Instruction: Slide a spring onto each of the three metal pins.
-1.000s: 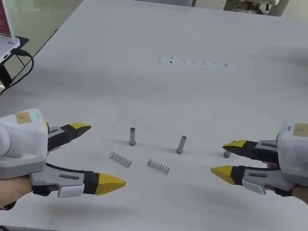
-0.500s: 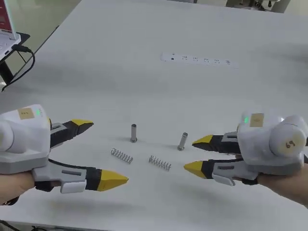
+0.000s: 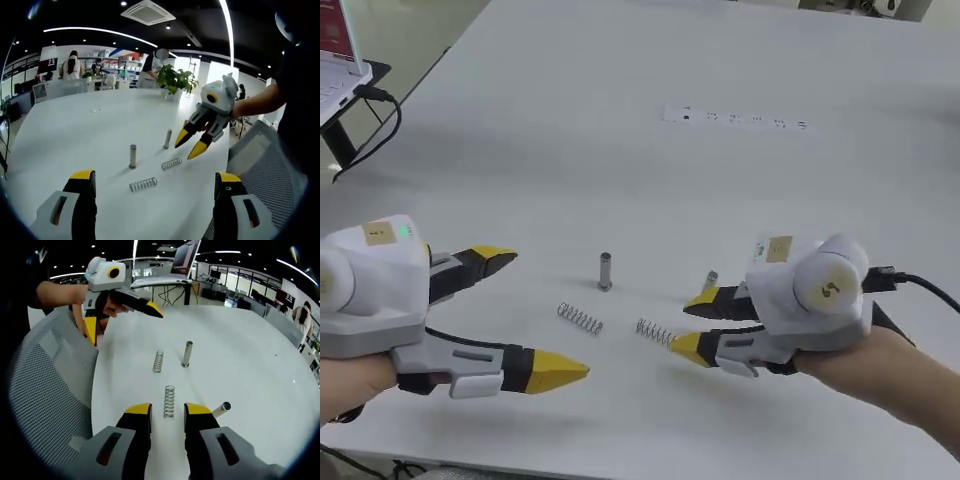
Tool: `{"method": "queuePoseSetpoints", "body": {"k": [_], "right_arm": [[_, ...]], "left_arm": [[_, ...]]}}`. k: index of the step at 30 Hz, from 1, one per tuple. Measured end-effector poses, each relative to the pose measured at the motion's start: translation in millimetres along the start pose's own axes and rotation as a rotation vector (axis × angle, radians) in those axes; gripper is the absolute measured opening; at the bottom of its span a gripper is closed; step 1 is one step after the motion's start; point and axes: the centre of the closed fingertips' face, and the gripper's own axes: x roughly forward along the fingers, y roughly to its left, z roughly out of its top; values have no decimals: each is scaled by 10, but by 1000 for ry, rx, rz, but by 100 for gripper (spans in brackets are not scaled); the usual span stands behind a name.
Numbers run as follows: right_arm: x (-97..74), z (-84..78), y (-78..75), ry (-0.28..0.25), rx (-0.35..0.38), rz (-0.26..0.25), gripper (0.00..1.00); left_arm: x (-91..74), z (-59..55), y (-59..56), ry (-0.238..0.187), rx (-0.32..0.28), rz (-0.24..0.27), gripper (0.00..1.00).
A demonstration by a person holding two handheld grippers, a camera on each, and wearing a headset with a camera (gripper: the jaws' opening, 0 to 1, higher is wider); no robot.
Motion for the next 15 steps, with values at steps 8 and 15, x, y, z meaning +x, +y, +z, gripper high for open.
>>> {"method": "queuePoseSetpoints", "body": {"k": [8,15], "right_arm": [[128,-8,-8,20,1,-6,20],[230,-87,53,54,-8,4,19]], "left_arm": [[25,-1,-17,-2,-5,-7,95],[33,-5,-43,1,-1,-14,95]]}}
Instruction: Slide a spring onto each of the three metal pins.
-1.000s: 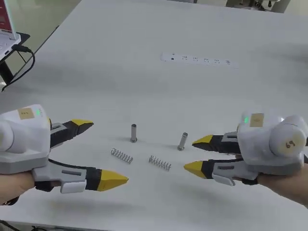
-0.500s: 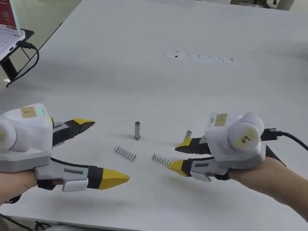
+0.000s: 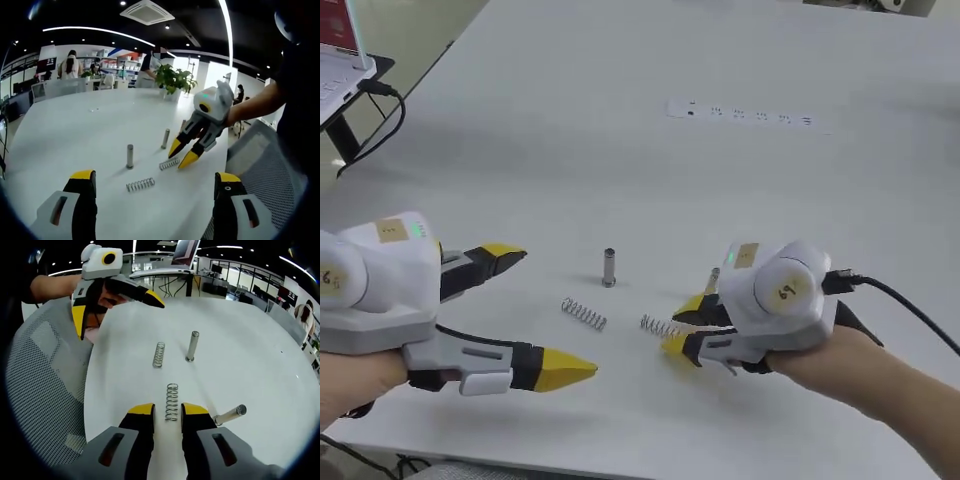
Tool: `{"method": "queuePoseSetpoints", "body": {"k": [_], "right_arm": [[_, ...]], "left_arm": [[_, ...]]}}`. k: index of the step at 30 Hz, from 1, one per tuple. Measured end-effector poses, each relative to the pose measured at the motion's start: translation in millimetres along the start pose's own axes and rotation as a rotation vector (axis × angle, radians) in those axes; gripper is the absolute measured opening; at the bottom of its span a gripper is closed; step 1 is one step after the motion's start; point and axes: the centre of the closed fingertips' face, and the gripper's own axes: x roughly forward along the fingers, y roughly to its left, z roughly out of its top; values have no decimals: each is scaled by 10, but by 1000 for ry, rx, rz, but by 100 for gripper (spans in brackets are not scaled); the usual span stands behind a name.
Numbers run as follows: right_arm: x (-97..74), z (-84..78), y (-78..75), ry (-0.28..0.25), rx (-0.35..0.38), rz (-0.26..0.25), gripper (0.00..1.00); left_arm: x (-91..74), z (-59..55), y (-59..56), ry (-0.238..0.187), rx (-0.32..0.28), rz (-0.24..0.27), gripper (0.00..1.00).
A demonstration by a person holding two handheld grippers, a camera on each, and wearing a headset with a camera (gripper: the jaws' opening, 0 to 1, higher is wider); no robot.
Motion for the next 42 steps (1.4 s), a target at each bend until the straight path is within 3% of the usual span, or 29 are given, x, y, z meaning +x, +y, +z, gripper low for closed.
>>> {"method": "queuePoseSetpoints", "body": {"k": [13,26,36,42], "right_arm": [[42,-88,-42,33,16,-24,10],[24,-13,-43,10,-15,-30,7],[-230,-9,-24,-7,-9,-34,7],[-407,-42,-51,-13,-1,-42,7]], "left_arm": [[9,-24,-34,8,3,-7,95],[-6,15,-19,4,10,1,96],[10,82,-101,-2,23,-21,95],[65,38,-188,16,20,-44,93]]}}
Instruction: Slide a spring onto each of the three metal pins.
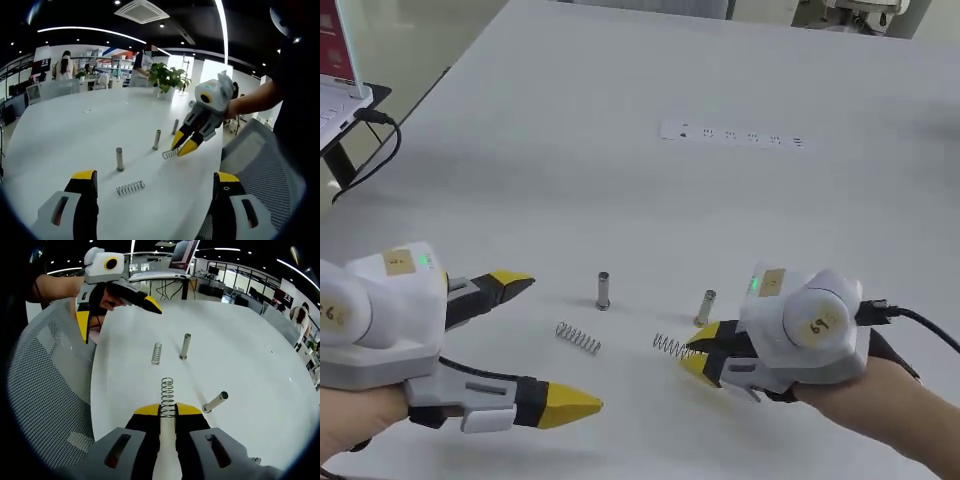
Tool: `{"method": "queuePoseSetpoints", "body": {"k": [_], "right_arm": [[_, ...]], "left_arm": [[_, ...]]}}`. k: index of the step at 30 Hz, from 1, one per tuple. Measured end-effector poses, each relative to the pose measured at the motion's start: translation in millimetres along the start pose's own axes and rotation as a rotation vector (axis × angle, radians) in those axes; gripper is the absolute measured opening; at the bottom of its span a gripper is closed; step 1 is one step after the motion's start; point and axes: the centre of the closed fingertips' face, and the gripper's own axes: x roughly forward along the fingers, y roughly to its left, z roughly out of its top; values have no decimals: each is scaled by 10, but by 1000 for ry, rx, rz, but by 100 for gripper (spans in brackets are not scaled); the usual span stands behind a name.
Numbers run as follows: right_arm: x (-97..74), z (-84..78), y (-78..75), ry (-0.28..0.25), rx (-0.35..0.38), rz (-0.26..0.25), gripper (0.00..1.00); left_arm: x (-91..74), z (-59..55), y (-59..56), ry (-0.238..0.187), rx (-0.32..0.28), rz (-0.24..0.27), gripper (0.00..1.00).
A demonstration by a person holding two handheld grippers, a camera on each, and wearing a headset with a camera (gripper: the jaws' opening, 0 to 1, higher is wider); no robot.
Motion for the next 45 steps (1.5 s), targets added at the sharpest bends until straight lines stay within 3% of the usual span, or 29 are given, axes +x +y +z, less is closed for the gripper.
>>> {"method": "queuePoseSetpoints", "body": {"k": [6,14,21,24,28,39,45], "right_arm": [[-165,-15,-44,-5,-3,-19,7],[-280,-22,-31,6,-43,-18,7],[-342,7,21,8,-81,-4,7],[-362,-4,17,7,-66,-11,7],[-385,-27,24,6,-62,-11,7],[-491,46,104,-7,-176,9,7],[-513,77,132,-19,-192,17,7]], "left_arm": [[31,-60,-94,22,-8,-39,87],[140,-72,-276,42,2,-127,72],[300,29,-354,33,29,-187,60],[378,73,-435,31,41,-233,52],[480,125,-466,36,70,-256,49],[725,242,-670,25,125,-350,38],[807,289,-746,22,137,-383,31]]}}
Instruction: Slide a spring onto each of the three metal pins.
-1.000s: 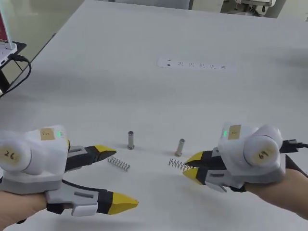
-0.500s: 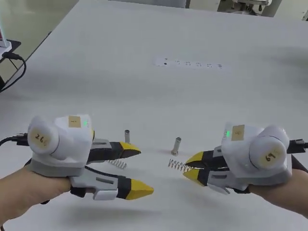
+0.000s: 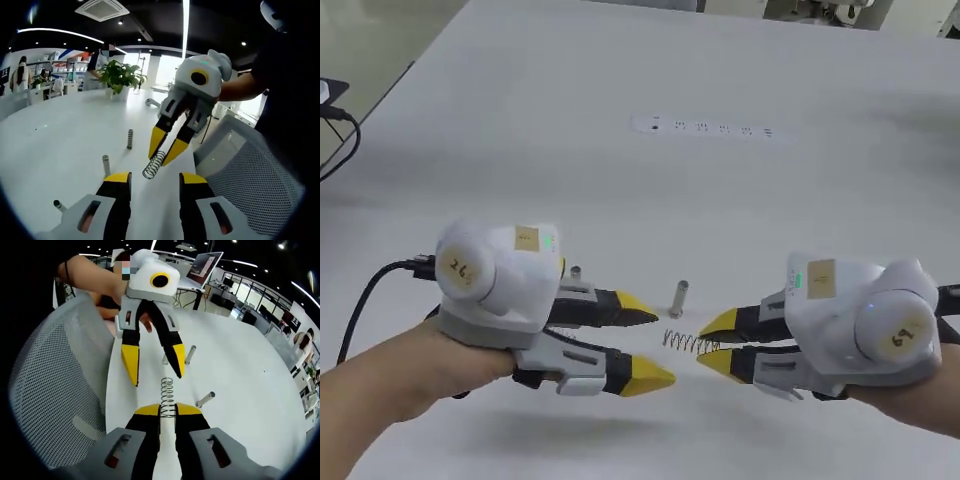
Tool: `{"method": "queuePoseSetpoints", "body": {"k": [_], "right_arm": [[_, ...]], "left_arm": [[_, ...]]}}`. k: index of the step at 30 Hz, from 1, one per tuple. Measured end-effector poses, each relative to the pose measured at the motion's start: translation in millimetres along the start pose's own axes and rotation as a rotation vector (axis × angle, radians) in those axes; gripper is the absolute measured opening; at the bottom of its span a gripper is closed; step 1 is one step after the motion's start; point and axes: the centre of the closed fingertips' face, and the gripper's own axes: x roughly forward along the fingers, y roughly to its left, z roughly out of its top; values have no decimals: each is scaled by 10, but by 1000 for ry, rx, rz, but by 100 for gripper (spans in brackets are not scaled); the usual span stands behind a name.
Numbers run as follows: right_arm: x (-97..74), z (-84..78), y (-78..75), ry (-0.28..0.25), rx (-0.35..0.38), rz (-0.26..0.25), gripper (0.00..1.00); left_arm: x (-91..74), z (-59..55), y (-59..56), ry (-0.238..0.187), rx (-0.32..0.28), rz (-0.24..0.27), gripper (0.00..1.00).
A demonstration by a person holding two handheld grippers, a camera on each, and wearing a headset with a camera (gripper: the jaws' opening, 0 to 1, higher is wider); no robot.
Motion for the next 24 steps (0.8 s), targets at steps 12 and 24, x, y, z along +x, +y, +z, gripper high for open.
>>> {"method": "queuePoseSetpoints", "body": {"k": [12,24], "right_arm": [[-65,118,49,-42,-47,17,7],[-106,163,75,-62,-66,32,7]], "left_arm": [[57,61,-61,-14,20,-39,18],[78,134,-113,-32,29,-62,6]]}}
